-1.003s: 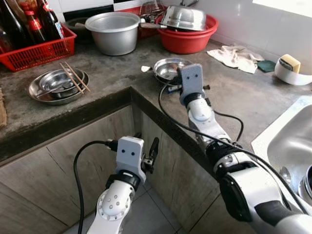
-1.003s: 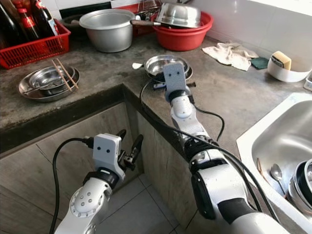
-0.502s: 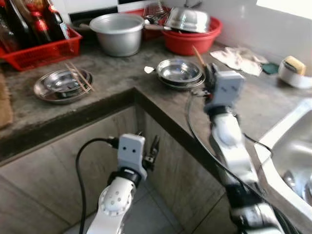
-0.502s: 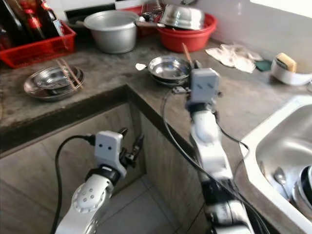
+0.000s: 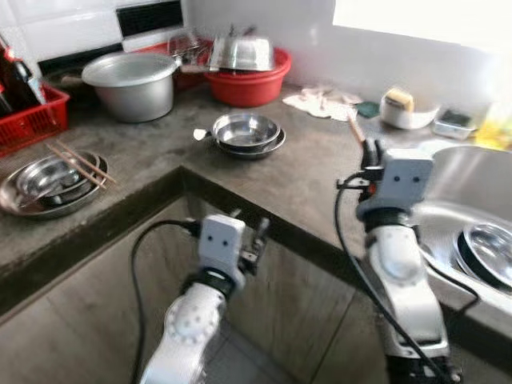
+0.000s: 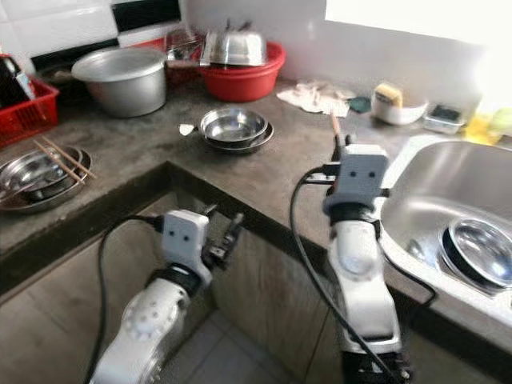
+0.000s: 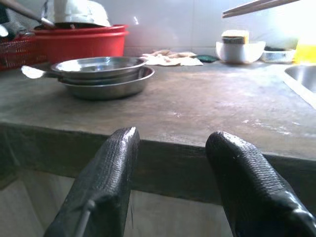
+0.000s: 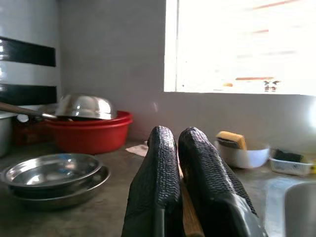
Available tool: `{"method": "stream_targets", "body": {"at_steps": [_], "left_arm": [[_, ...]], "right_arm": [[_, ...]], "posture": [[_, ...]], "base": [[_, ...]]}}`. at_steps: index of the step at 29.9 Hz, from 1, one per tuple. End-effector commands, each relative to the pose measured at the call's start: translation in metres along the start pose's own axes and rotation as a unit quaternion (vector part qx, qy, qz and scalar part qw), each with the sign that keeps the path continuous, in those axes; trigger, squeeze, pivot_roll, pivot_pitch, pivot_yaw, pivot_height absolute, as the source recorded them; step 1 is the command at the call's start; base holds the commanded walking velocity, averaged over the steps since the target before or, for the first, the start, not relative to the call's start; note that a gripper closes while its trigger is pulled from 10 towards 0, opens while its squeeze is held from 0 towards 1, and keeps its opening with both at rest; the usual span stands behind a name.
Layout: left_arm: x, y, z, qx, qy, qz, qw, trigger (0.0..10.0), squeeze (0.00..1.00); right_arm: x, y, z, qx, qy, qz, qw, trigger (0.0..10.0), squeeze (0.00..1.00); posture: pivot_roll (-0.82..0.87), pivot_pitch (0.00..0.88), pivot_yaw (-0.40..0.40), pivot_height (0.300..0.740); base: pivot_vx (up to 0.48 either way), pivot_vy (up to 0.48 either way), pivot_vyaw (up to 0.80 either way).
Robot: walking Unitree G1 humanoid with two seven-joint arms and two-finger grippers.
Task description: Kitchen organization
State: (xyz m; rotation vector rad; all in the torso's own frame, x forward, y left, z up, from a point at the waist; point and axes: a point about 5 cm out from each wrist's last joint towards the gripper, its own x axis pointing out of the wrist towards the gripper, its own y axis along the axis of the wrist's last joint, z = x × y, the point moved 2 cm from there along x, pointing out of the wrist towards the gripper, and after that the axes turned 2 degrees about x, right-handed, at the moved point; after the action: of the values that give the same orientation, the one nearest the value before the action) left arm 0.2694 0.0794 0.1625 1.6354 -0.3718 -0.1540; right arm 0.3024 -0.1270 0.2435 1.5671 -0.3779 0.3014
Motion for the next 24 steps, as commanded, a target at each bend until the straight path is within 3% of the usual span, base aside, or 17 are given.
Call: {"method": "stream_targets", "body": {"at_steps": [1,7,16,24], "left_arm": [[0.002,0.0,0.007,-0.003,-0.016,0.001,1.0,10.0,0.0],[0.004,-0.001,0.008,-0.005,-0.018,0.005,1.0,10.0,0.0],[0.004,0.002,0.006,0.008,-0.015,0.014,1.0,10.0,0.0],[0.003,0.001,0.009,-0.004,-0.024,0.01,1.0,10.0,0.0]], "right_arm": [[-0.001,0.001,0.01,-0.015,-0.016,-0.003,1.0,0.0,0.0],[-0.005,-0.001,0.01,-0.024,-0.017,-0.016,0.999,0.0,0.0],[-0.01,-0.006,0.011,-0.033,-0.013,-0.036,0.999,0.0,0.0],[-0.024,-0.015,0.009,-0.059,0.028,-0.062,0.996,0.0,0.0]], "posture": [[0.04,0.0,-0.007,0.74],[0.03,0.0,-0.002,0.74],[0.03,0.003,0.005,0.74],[0.03,0.01,0.01,0.74]], "base": [[0.0,0.398,-0.79],[0.0,0.48,-0.78],[0.0,0.0,-0.78],[0.198,-0.252,-0.78]]}}
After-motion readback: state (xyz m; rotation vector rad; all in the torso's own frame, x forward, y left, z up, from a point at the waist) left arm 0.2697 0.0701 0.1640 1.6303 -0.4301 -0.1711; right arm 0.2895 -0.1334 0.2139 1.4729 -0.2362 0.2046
